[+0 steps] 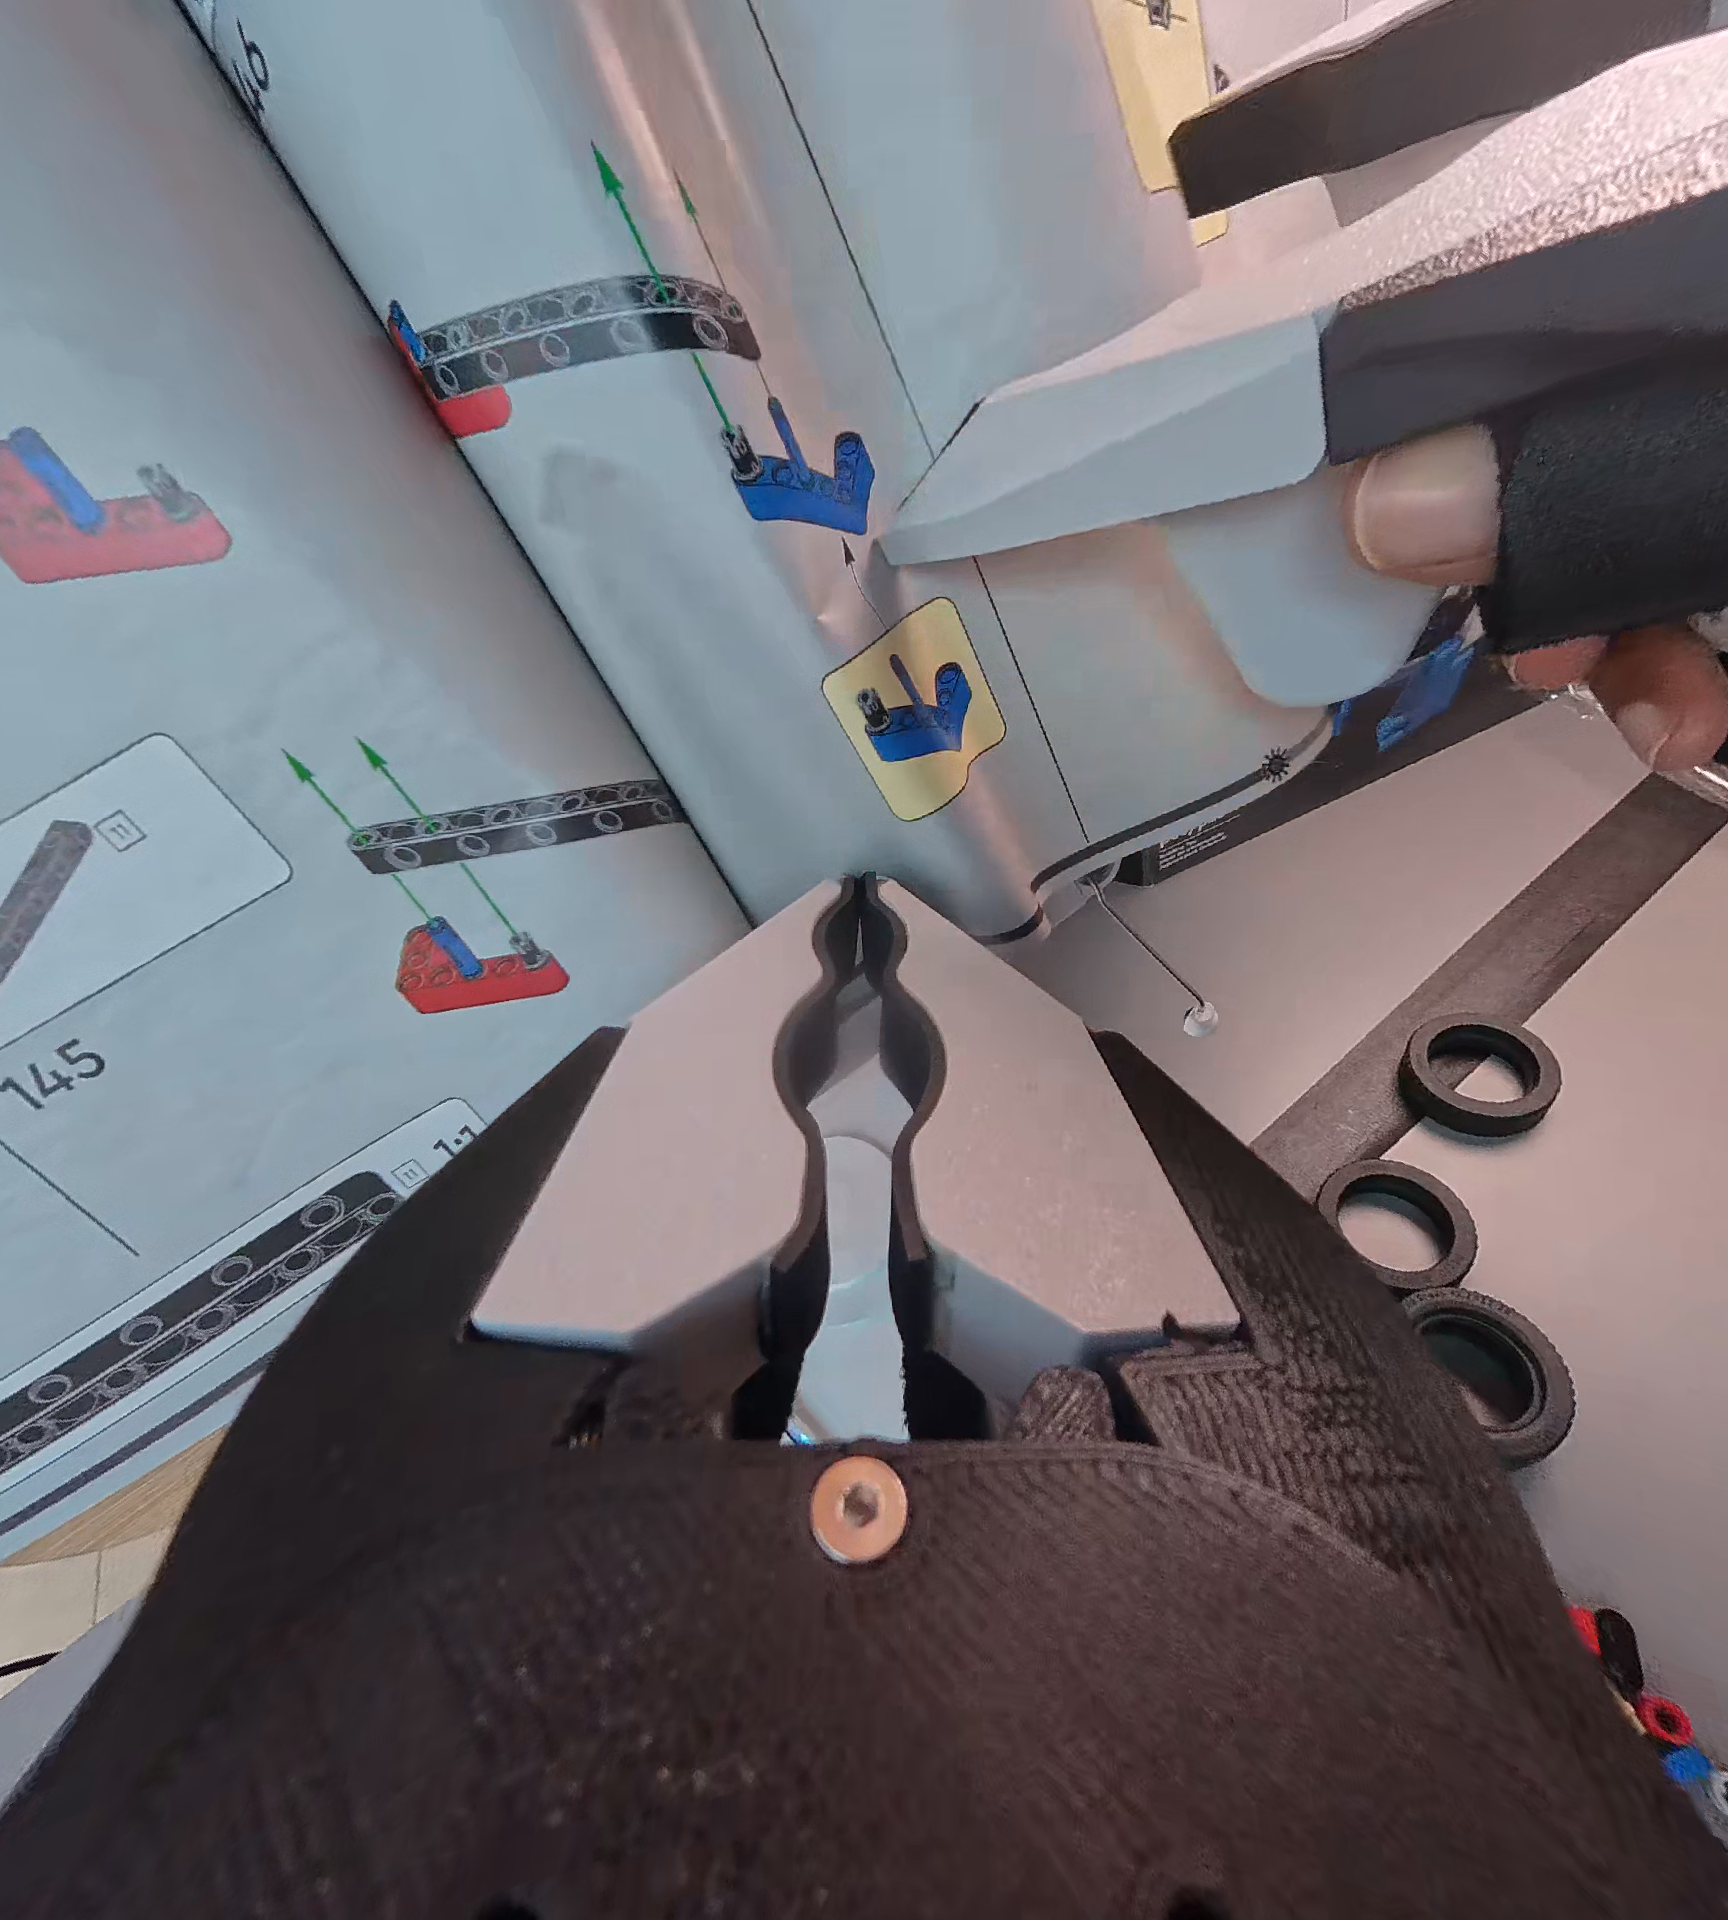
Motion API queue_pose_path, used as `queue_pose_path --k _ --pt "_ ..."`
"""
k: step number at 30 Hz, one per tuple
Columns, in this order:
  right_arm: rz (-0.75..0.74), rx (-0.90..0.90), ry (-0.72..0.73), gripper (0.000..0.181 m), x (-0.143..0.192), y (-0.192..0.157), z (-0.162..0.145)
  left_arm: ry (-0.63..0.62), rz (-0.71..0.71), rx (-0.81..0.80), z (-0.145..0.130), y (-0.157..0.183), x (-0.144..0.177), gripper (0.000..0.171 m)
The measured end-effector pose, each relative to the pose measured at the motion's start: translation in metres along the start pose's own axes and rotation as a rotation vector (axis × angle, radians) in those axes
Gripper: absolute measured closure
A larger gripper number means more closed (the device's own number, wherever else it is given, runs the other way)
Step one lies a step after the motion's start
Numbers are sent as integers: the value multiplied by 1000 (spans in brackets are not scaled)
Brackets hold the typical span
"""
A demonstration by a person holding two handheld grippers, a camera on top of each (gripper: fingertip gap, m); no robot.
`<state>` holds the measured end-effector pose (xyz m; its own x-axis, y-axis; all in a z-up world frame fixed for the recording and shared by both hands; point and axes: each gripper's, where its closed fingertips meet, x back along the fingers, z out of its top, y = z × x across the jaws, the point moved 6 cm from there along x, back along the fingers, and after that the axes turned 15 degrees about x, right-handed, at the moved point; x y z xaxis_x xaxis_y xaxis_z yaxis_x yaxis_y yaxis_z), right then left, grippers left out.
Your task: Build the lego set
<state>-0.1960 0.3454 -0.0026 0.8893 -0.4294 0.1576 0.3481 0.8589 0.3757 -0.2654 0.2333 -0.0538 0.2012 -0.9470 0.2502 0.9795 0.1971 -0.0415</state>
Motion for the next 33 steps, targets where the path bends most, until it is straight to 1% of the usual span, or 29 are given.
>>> queue_pose_path --k 1,2,4,5,6,7,9,10,12,14,15,16,19,20,21,23,24,26,28,29,31,33 --pt "-11 26 16 84 3 -3 1 -1 -3 6 0 0 0 171" --pt "-19 60 35 100 7 -6 3 -5 -6 7 0 0 0 171" --pt "-24 153 68 147 14 -17 5 -8 -18 4 0 1 1 171" --pt "-24 194 72 157 15 -22 5 -5 -25 9 0 1 2 171" --pt "-29 229 78 163 17 -27 5 1 -49 21 0 3 4 166" --pt "-30 262 88 168 20 -31 6 16 -84 47 1 4 8 158" --pt "-32 319 116 170 24 -38 9 78 -180 118 11 8 21 137" --pt "-28 347 139 170 27 -42 11 126 -234 164 19 9 31 129" --pt "-35 417 189 167 31 -51 16 231 -355 276 41 10 51 119" --pt "-71 503 225 167 32 -58 21 267 -450 393 63 8 66 113" --pt "-82 537 242 166 33 -63 23 267 -473 434 72 6 70 114" --pt "-88 568 264 165 33 -68 26 255 -468 458 78 3 70 119" --pt "-54 656 328 158 34 -87 34 200 -386 438 84 -9 65 144" --pt "-38 673 335 150 36 -92 35 206 -371 430 85 -14 66 148" --pt "-27 681 337 147 38 -95 36 217 -364 436 86 -19 68 151" --pt "-8 689 373 146 46 -98 38 229 -385 463 85 -26 72 152" --pt "12 691 388 141 49 -100 38 239 -404 478 83 -29 73 153" --pt "97 636 410 127 57 -103 37 266 -431 499 80 -35 77 154" --pt "202 496 437 110 66 -102 38 278 -458 512 78 -39 80 156" --pt "255 398 460 102 70 -98 39 280 -464 517 76 -41 81 156" --pt "325 195 492 87 77 -82 40 281 -480 525 73 -45 82 159" --pt "316 52 499 82 78 -58 37 291 -503 532 71 -47 85 163"
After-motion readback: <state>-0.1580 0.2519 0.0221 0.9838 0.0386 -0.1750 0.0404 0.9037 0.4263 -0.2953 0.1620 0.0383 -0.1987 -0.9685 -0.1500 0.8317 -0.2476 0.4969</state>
